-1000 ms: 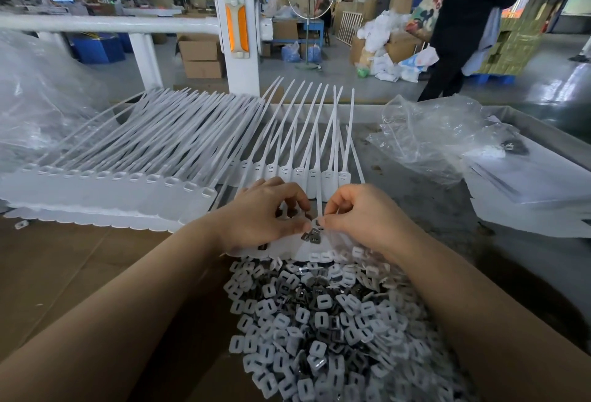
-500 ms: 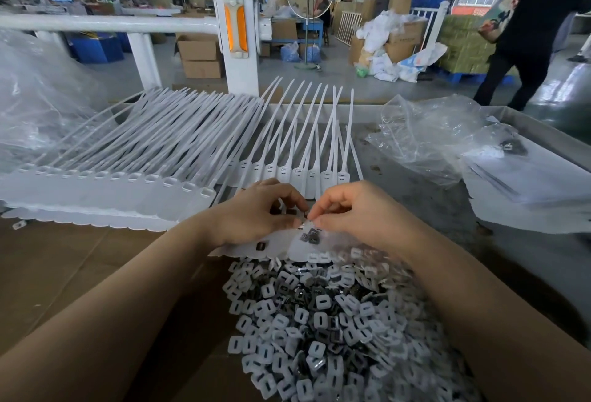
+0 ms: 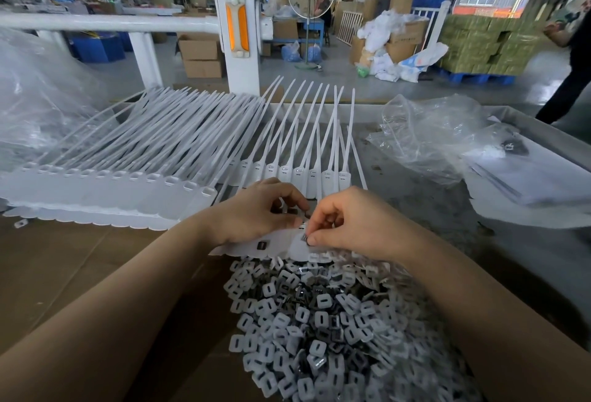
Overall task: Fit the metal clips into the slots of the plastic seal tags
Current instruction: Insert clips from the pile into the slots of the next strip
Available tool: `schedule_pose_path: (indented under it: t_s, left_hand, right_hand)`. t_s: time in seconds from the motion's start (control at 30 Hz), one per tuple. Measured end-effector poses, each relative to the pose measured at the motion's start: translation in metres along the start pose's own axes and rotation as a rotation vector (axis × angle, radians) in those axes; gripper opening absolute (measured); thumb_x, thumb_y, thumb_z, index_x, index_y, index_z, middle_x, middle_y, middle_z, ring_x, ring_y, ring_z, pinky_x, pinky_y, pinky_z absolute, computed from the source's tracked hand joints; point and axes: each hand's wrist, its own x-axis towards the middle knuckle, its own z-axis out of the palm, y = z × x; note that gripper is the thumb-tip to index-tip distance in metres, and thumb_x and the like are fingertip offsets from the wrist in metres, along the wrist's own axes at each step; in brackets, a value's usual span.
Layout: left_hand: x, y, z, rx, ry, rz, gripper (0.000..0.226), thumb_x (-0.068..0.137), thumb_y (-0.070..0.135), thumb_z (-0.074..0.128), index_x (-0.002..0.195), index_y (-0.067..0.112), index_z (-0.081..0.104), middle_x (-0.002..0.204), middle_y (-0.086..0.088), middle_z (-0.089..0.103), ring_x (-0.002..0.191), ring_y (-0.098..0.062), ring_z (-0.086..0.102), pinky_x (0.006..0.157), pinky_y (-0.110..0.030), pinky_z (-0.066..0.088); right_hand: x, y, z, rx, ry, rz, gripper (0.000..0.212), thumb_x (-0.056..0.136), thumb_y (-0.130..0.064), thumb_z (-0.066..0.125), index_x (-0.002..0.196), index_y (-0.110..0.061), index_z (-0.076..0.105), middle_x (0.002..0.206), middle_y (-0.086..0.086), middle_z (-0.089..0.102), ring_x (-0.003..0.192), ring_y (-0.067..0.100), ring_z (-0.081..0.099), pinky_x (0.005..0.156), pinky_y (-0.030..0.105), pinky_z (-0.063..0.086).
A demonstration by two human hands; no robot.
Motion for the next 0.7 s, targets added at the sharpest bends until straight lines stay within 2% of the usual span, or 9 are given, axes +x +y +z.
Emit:
schedule_pose_path:
  t_s: [0.1, 0.2, 0.3, 0.37, 0.47, 0.5, 0.7]
  left_hand:
    - [0.000, 0.001, 0.000, 0.001, 0.000, 0.002, 0.020, 0.091, 0.032, 0.068, 0.110, 0.035, 0.065, 0.110, 0.006, 0.052, 0.095, -0.007, 0.053, 0.085, -0.023, 0.043]
    - [0.001, 0.002, 0.000, 0.002, 0.003, -0.006, 0.020, 0.091, 0.032, 0.068, 0.110, 0.034, 0.065, 0.111, 0.005, 0.052, 0.098, -0.009, 0.054, 0.089, -0.024, 0.045]
    - [0.001, 0.003, -0.001, -0.011, 0.014, -0.004, 0.018, 0.089, 0.029, 0.070, 0.107, 0.032, 0.067, 0.109, 0.005, 0.053, 0.094, -0.008, 0.054, 0.083, -0.020, 0.043]
    - [0.001, 0.005, -0.001, -0.027, 0.035, 0.013, 0.015, 0.088, 0.026, 0.072, 0.102, 0.029, 0.069, 0.104, 0.006, 0.054, 0.088, -0.002, 0.054, 0.078, -0.014, 0.040]
    - [0.001, 0.006, 0.000, -0.036, 0.089, 0.040, 0.009, 0.087, 0.022, 0.074, 0.094, 0.027, 0.073, 0.100, 0.008, 0.059, 0.084, 0.002, 0.055, 0.079, -0.013, 0.041]
    - [0.001, 0.007, 0.000, -0.061, 0.101, 0.049, 0.008, 0.087, 0.021, 0.074, 0.091, 0.027, 0.073, 0.097, 0.010, 0.062, 0.084, 0.002, 0.057, 0.079, -0.014, 0.043]
    - [0.001, 0.017, -0.001, -0.224, 0.045, 0.058, 0.007, 0.082, 0.024, 0.078, 0.084, 0.030, 0.074, 0.083, 0.015, 0.073, 0.078, 0.003, 0.064, 0.073, -0.007, 0.045]
  right_hand:
    - [0.000, -0.001, 0.000, -0.003, -0.014, -0.004, 0.009, 0.079, -0.027, 0.081, 0.077, -0.029, 0.072, 0.071, -0.021, 0.070, 0.059, -0.006, 0.062, 0.050, 0.007, 0.043]
    - [0.000, -0.001, -0.001, 0.041, -0.036, 0.014, 0.007, 0.082, -0.025, 0.076, 0.078, -0.028, 0.071, 0.074, -0.015, 0.071, 0.057, -0.002, 0.062, 0.054, 0.014, 0.048]
    - [-0.001, -0.002, -0.003, 0.103, -0.022, 0.049, 0.007, 0.087, -0.023, 0.072, 0.082, -0.028, 0.070, 0.079, -0.009, 0.073, 0.068, 0.008, 0.069, 0.063, 0.027, 0.059]
    - [0.001, -0.001, -0.005, 0.117, 0.031, 0.073, 0.008, 0.089, -0.025, 0.070, 0.082, -0.028, 0.069, 0.082, -0.007, 0.072, 0.078, 0.016, 0.070, 0.071, 0.036, 0.058]
    - [0.003, 0.002, -0.008, 0.156, 0.111, 0.079, 0.010, 0.093, -0.025, 0.067, 0.083, -0.029, 0.067, 0.082, -0.010, 0.069, 0.073, 0.004, 0.065, 0.068, 0.023, 0.050]
    - [0.003, 0.003, -0.009, 0.179, 0.124, 0.083, 0.011, 0.093, -0.024, 0.066, 0.084, -0.028, 0.068, 0.081, -0.010, 0.069, 0.072, 0.004, 0.062, 0.070, 0.022, 0.048]
    - [0.004, 0.005, -0.008, 0.216, 0.099, 0.089, 0.012, 0.093, -0.023, 0.067, 0.083, -0.030, 0.069, 0.080, -0.010, 0.070, 0.078, 0.008, 0.065, 0.079, 0.031, 0.053]
